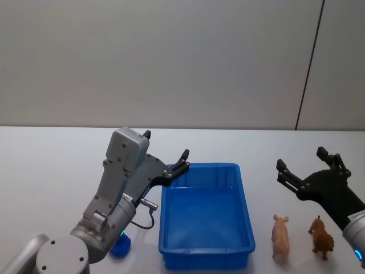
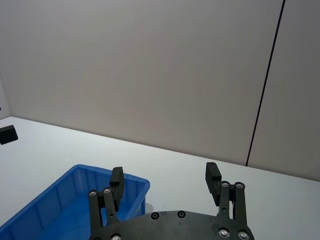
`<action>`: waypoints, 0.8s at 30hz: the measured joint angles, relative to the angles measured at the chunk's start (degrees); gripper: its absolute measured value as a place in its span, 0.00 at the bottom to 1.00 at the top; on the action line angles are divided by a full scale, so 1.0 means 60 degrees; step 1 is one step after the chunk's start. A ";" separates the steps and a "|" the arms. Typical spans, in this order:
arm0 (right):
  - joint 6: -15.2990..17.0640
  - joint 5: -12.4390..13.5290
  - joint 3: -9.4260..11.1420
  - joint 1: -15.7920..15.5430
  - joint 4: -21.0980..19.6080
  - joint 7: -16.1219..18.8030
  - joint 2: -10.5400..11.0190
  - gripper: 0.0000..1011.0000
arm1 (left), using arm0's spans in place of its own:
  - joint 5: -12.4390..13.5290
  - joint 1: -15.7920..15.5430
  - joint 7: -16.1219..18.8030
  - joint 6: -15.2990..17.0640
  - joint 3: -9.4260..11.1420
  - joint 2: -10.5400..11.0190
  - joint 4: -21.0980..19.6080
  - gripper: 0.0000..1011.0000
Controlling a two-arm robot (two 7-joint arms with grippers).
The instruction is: Pick up the two dolls from the table and place them into the box.
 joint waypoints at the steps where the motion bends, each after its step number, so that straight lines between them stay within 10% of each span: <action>1: 0.0000 0.0000 0.0000 0.0000 0.0000 0.0000 -0.0001 0.99 | 0.0000 0.0000 0.0000 0.0000 0.0001 0.0000 0.0000 0.99; 24: 0.0007 0.0001 0.0001 0.0006 0.0009 0.0003 -0.0001 0.99 | 0.0000 0.0000 0.0001 0.0000 0.0000 0.0000 0.0000 0.99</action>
